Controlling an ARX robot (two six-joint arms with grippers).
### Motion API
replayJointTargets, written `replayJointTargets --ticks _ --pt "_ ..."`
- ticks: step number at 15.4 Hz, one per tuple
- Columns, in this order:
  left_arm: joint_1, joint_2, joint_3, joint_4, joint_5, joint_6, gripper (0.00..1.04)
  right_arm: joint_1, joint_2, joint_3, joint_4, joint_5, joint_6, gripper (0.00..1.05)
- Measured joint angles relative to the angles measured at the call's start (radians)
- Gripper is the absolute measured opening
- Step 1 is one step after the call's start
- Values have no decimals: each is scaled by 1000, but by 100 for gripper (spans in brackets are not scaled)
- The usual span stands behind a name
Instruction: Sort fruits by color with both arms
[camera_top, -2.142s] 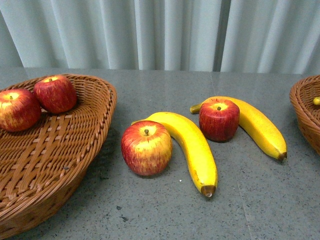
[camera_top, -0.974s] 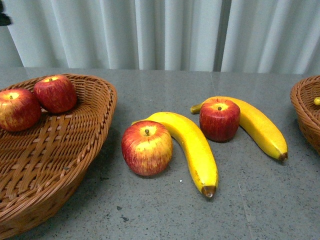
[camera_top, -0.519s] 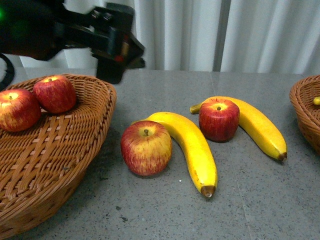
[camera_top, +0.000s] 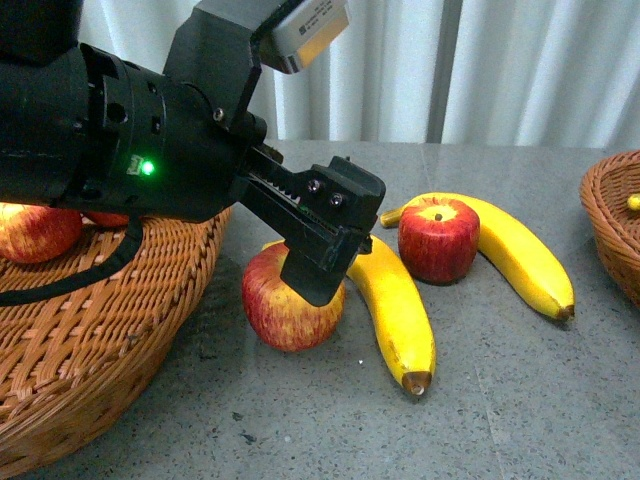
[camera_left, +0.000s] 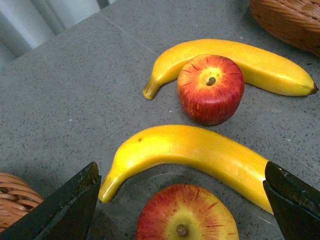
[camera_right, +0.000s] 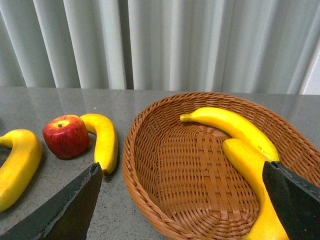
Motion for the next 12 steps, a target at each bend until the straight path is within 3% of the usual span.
replayJointTargets --ticks 12 --pt "31 84 16 -57 38 53 98 0 0 0 0 0 0 98"
